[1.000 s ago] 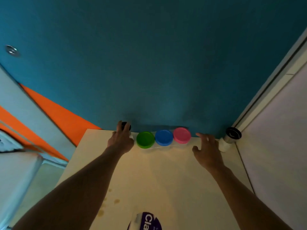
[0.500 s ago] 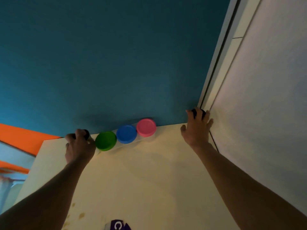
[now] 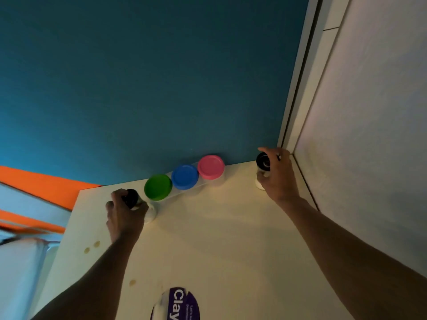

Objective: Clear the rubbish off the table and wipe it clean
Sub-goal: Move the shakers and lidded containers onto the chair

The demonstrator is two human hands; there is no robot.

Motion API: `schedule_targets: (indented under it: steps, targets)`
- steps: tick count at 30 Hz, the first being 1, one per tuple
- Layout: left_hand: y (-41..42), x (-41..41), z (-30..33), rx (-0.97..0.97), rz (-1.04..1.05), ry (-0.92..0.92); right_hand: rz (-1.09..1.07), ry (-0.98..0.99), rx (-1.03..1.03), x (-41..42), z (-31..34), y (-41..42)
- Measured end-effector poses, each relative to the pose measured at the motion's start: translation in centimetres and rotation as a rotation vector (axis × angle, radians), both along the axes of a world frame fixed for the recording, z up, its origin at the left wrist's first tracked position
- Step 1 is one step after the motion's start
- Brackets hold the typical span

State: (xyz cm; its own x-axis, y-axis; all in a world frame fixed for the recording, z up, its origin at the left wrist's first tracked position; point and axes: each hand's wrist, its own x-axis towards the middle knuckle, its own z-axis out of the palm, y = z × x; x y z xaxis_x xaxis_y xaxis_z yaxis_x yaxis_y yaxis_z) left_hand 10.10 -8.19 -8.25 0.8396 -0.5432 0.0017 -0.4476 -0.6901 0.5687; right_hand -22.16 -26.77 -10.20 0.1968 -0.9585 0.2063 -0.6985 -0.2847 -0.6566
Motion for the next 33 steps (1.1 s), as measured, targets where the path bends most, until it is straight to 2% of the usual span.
schedule_targets:
  steps: [5,13,18,25,33]
  targets:
    - [3.4,-1.9,0.6,-0.04,-0.035,-0.014,0.001,-0.075,0.131,0.5,1.1,3.4]
    - [8.8,-4.9,3.4,-0.081,-0.183,0.018,0.134,-0.098,0.166,2.3,4.1,11.3]
    - [12.8,-6.3,5.0,-0.011,-0.326,0.025,0.232,-0.066,0.187,4.1,6.4,17.6]
    - [18.7,-7.4,6.1,-0.007,-0.465,0.045,0.345,-0.062,0.216,5.8,8.3,26.8]
    - [26.7,-7.0,6.3,0.007,-0.549,0.01,0.41,0.016,0.219,7.5,9.9,36.5]
